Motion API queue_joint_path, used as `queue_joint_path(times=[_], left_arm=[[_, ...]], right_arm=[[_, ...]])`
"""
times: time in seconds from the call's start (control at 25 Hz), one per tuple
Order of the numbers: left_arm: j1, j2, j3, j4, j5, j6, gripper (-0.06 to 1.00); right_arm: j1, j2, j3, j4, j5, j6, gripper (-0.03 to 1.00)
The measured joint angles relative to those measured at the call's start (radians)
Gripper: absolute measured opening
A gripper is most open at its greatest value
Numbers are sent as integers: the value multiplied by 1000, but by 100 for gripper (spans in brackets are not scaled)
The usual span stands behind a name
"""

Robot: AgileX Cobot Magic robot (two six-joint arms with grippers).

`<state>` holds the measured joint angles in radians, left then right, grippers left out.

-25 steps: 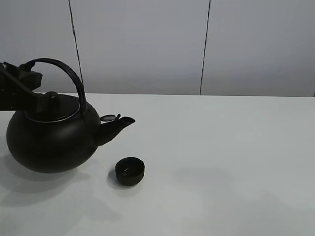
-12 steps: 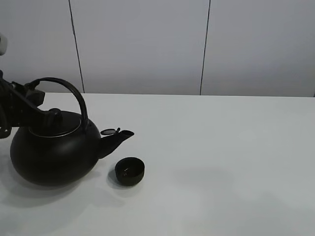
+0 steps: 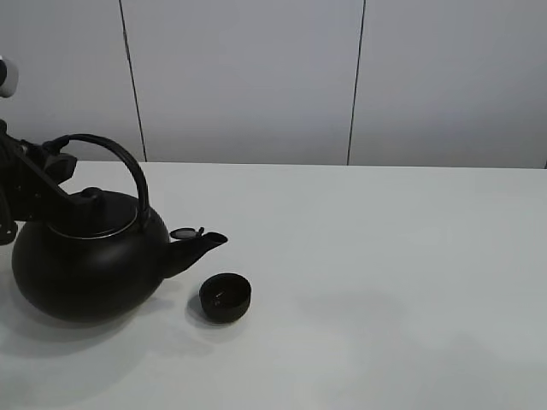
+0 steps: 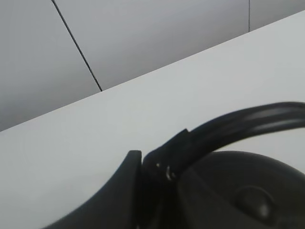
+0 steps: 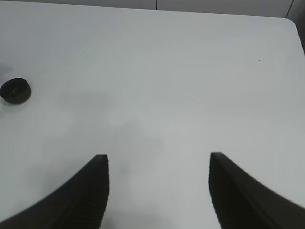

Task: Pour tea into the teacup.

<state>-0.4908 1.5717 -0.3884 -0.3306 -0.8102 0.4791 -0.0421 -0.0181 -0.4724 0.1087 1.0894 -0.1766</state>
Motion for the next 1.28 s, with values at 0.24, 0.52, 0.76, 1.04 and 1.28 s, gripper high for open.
queue_joint_path(times=[0.24,0.52,0.76,1.04,1.28], left_arm=[[0,0,0,-2,2,7,11],[25,0,0,-3,1,9,11],[27,0,0,13,2,41,11],[27,0,0,35,4,70,11],[27,0,0,36,5,129,11]], right_arm=[[0,0,0,0,0,0,42],[0,0,0,0,0,0,42],[0,0,0,0,0,0,42],[0,0,0,0,0,0,42],[0,0,0,0,0,0,42]])
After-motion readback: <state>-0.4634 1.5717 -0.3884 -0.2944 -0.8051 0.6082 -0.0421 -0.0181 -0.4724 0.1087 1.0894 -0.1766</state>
